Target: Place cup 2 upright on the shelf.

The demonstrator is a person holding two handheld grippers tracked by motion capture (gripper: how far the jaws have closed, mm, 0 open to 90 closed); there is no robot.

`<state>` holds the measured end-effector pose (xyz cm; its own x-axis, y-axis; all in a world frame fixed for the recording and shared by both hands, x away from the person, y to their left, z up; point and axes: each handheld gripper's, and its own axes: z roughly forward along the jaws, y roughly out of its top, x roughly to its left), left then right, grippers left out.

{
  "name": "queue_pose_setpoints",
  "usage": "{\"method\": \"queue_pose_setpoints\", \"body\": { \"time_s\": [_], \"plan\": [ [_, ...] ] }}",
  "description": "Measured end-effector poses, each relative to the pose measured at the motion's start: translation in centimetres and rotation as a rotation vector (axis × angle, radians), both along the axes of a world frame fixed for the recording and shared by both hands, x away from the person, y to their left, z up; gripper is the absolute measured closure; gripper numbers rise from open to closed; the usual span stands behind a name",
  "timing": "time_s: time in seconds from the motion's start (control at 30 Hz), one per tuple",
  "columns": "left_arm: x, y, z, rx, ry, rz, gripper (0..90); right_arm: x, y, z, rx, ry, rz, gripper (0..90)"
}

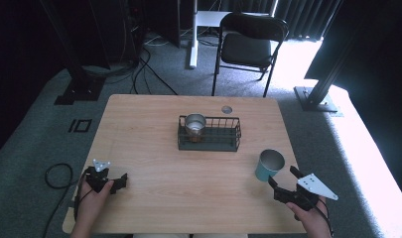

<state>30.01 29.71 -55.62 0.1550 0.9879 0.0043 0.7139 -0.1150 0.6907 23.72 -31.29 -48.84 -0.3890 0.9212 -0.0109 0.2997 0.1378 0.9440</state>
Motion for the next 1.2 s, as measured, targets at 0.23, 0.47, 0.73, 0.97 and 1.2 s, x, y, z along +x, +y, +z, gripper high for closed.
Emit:
{"method": "queue_pose_setpoints", "body": {
  "time_s": [0.23, 0.47, 0.73, 0.97, 1.2],
  "plan": [
    [0.0, 0.0, 0.0, 0.000, 0.000, 0.000, 1.8, 0.3, -0.4, -1.7, 0.006, 0.036, -0.011, 11.3],
    [0.0, 0.0, 0.0, 0.000, 0.000, 0.000, 1.8, 1.4, -0.5, -3.3, 0.015, 0.061, -0.010, 11.2],
    [0.0, 0.0, 0.0, 0.000, 0.000, 0.000, 1.8, 2.6, -0.3, -4.4, 0.015, 0.082, -0.006, 11.2],
    [0.0, 0.0, 0.0, 0.000, 0.000, 0.000, 1.8, 3.6, -0.3, -4.6, 0.027, 0.079, -0.008, 11.3],
    [0.0, 0.0, 0.0, 0.000, 0.000, 0.000, 1.8, 4.3, -0.2, -4.5, 0.038, 0.070, -0.004, 11.3]
  ]
}}
